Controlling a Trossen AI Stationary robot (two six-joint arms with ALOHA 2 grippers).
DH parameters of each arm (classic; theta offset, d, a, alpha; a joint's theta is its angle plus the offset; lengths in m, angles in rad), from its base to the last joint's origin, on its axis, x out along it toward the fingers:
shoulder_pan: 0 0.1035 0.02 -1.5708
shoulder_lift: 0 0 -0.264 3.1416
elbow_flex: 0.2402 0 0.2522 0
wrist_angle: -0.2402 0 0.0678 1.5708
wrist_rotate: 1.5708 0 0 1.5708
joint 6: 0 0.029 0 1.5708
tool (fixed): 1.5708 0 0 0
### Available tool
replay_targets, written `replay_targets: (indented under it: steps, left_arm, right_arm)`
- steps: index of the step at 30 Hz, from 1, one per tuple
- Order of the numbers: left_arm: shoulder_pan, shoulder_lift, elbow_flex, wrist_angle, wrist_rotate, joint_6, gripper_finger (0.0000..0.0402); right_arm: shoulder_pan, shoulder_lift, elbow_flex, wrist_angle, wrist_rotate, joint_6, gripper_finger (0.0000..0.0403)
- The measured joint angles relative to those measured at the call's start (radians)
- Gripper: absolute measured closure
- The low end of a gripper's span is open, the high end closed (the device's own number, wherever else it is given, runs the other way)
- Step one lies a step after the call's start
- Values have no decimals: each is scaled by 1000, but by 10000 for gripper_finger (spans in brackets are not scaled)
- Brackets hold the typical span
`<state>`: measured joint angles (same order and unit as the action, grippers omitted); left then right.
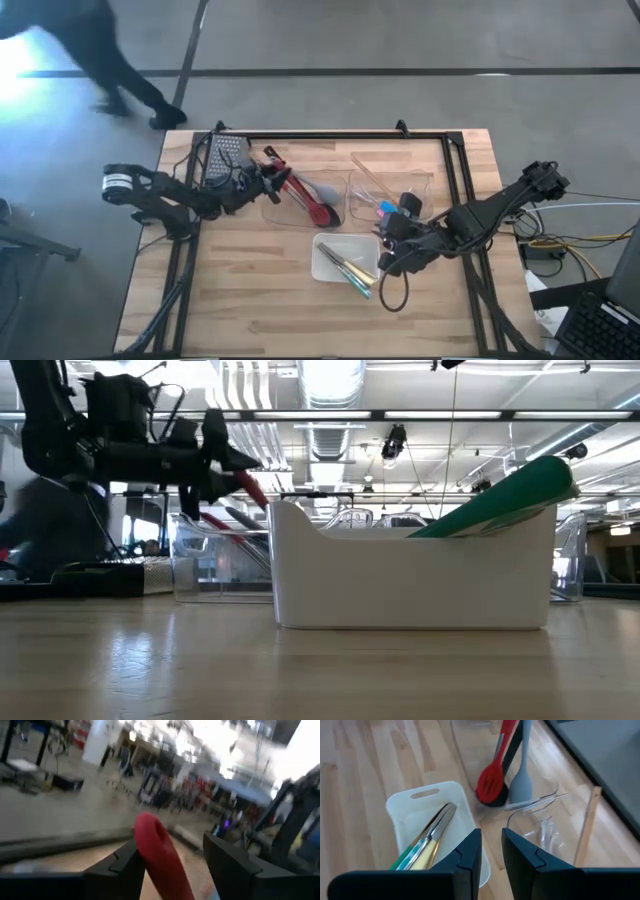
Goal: Pick & Place Kitchen Items
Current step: Put the red serving spoon into the left transparent bin, then return to Home Position
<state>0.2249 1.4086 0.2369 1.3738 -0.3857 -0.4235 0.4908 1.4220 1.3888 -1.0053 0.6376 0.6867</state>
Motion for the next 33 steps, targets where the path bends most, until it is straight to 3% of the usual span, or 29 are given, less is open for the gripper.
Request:
replay_targets:
  steps: [9, 13, 20, 24, 27, 30, 33]
  left_arm:
    - [0, -76, -28, -58, 60, 151, 203]
    - [1, -180, -29, -232, 53, 266, 203]
    - [4, -396, 97, -900, 45, 405, 202]
    - [6, -468, 248, -1428, 45, 496, 202]
    - [6, -481, 394, -1735, 45, 536, 202]
    - [6, -469, 537, -1964, 44, 557, 202]
    - [5, -468, 679, -2075, 47, 535, 202]
  right_arm:
    - [1, 0, -5, 0, -86, 33, 318]
    - [1, 0, -11, 0, -97, 44, 314]
    - [0, 0, -13, 0, -97, 44, 321]
    - [0, 0, -13, 0, -97, 45, 328]
    - [0, 0, -13, 0, -96, 44, 333]
    - [0, 0, -13, 1, -89, 43, 334]
    - [-1, 0, -13, 1, -88, 41, 331]
